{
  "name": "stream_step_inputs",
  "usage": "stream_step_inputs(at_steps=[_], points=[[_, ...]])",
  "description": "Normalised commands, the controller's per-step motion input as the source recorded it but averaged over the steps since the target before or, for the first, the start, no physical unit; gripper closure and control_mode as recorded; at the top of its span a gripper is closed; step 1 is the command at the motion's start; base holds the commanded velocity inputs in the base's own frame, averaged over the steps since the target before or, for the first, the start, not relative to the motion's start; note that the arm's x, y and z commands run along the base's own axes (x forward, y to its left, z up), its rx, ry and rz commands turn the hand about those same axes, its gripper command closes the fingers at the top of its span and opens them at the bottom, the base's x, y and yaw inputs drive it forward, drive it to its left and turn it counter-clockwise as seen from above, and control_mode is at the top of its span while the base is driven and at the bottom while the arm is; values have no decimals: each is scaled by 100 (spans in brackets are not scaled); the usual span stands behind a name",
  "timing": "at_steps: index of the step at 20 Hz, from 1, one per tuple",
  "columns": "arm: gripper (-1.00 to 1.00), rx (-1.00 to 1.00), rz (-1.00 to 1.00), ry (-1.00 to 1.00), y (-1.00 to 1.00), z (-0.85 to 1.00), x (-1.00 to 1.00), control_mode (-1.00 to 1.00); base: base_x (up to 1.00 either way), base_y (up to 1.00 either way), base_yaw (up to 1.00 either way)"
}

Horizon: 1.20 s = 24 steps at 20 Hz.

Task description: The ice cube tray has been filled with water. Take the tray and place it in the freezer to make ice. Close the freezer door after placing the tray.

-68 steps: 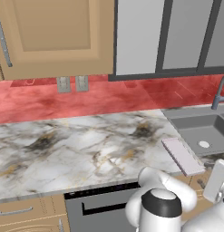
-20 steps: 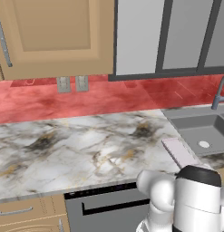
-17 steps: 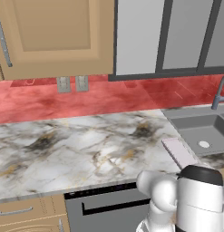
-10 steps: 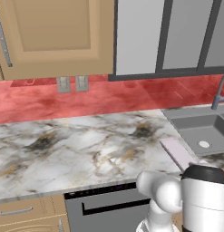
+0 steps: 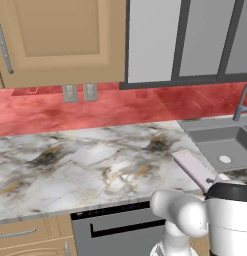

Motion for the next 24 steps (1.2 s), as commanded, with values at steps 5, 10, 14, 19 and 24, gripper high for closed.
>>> stream_step_inputs(at_steps=[5,10,14,19,24], points=[[100,0,0,0,0,0,3,-100,0,0,0],[100,0,0,0,0,2,-7,-100,0,0,0],[100,0,0,-2,0,49,-41,-100,0,0,0],[100,0,1,-6,0,96,-32,-100,0,0,0],[100,-2,7,-4,2,100,-25,-100,0,0,0]])
